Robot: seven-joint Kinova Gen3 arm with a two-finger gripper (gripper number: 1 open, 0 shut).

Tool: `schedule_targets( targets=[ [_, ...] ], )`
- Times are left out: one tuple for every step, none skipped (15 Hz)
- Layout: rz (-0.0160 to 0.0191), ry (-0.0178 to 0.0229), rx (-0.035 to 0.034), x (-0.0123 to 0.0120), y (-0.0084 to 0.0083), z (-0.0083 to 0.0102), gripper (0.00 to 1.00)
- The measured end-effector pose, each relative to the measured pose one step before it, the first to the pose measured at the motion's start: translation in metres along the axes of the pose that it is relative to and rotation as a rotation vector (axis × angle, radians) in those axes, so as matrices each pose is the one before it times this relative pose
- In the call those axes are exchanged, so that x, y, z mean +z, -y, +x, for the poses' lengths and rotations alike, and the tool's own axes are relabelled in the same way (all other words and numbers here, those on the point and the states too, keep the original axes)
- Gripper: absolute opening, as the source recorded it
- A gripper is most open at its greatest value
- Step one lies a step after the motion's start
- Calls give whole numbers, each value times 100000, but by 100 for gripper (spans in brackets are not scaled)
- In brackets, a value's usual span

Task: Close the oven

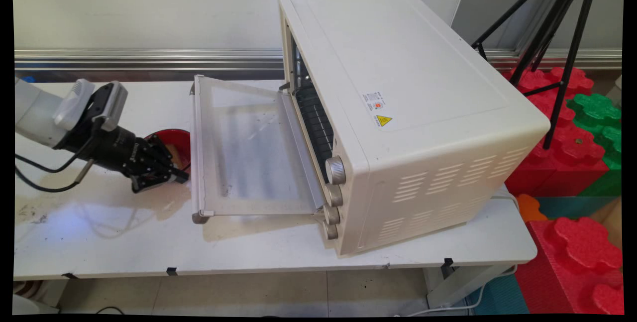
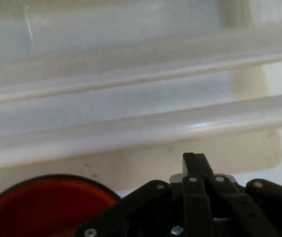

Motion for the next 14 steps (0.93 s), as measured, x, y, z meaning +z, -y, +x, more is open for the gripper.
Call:
schedule_targets(
  targets=[
    [234, -588, -278, 134, 74, 107, 0],
    [183, -587, -283, 126, 66, 109, 0],
    [301, -960, -393, 180, 121, 178, 0],
    [229, -792, -257, 117, 85, 141, 0],
    [209, -657, -370, 62, 36, 81, 0],
    [241, -754, -374, 39, 49, 111, 0],
    [170, -773, -222, 29, 67, 168, 0],
    [44, -720, -137, 13, 49, 203, 0],
    [50, -893, -177, -30, 27, 246, 0],
    [-17, -863, -76, -40, 0, 265, 0],
    [-115, -1088, -104, -57, -23, 350, 0],
    [-116, -1192, -1, -46, -5, 431, 0],
    [-99, -1335, 77, -51, -23, 491, 0],
    [-9, -1277, 85, -24, -2, 478, 0]
  ],
)
